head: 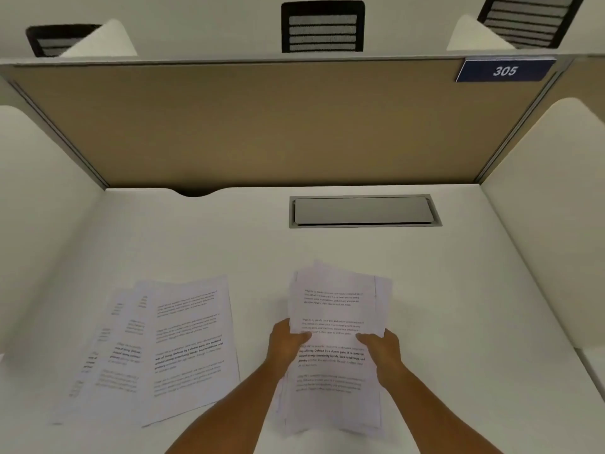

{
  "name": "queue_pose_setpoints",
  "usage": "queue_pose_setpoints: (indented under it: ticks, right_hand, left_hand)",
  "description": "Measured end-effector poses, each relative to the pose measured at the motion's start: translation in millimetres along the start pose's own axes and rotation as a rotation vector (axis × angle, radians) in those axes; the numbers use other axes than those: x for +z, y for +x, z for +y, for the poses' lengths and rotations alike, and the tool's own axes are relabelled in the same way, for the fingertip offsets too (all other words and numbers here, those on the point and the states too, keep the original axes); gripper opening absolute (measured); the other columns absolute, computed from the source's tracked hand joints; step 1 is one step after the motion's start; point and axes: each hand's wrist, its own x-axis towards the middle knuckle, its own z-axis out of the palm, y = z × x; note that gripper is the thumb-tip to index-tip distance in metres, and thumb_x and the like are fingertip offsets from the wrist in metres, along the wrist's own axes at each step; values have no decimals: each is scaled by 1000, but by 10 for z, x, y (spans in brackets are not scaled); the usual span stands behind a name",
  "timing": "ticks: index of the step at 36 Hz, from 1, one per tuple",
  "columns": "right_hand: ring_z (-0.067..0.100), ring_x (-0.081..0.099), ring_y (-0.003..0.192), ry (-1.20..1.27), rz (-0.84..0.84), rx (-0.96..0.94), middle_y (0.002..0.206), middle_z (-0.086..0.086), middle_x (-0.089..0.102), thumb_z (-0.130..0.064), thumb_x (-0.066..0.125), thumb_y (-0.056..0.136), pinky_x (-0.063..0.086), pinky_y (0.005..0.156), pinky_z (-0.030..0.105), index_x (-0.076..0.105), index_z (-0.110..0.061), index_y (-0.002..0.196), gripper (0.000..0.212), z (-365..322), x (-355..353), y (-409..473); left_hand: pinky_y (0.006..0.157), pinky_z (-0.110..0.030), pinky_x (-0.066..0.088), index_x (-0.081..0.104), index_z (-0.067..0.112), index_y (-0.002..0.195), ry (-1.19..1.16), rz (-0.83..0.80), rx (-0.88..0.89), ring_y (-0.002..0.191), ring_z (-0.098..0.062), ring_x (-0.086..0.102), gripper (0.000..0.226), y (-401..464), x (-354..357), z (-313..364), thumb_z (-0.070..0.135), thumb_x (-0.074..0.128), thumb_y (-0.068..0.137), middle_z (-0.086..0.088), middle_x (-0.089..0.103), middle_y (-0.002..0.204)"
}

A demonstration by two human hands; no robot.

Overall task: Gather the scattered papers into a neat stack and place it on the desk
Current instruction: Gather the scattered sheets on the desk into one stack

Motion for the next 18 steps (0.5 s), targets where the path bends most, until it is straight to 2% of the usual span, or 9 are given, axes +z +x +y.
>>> queue_pose_setpoints:
  ticks: [3,5,9,15,18]
  right_hand:
    - [35,69,99,37,-37,-16,115,15,71,-5,78,79,57,89,55,60,-6,128,52,-22,50,-89]
    - [36,70,99,53,-60,-39,113,15,72,-6,80,77,56,88,58,60,-6,127,54,-45,96,-162]
    - [36,72,96,86,-135,-87,110,15,73,-6,82,77,58,86,57,64,-9,119,46,-124,209,-400]
    - [31,74,93,69,-206,-176,108,10,76,-7,79,80,62,81,48,69,-12,116,37,-172,402,-660]
    - [34,74,95,80,-221,-190,110,12,75,-6,79,80,60,84,52,68,-9,120,41,-144,561,-768]
  left_hand:
    - [69,-29,62,57,20,118,-73,44,73,91,-17,72,41,-149,-128,51,7,74,83,-4,71,112]
    - [62,-20,59,51,20,122,-120,79,106,91,-13,70,48,-241,-223,81,5,74,82,-1,68,110]
    - [76,-28,61,66,22,111,-119,69,170,93,-14,73,33,-380,-434,104,5,73,84,-4,73,112]
    - [69,-32,63,67,17,113,-139,83,215,86,-20,75,31,-573,-772,170,7,72,85,-3,76,103]
    - [70,-34,62,66,20,110,-171,81,227,87,-20,75,30,-659,-932,158,5,71,85,0,76,100]
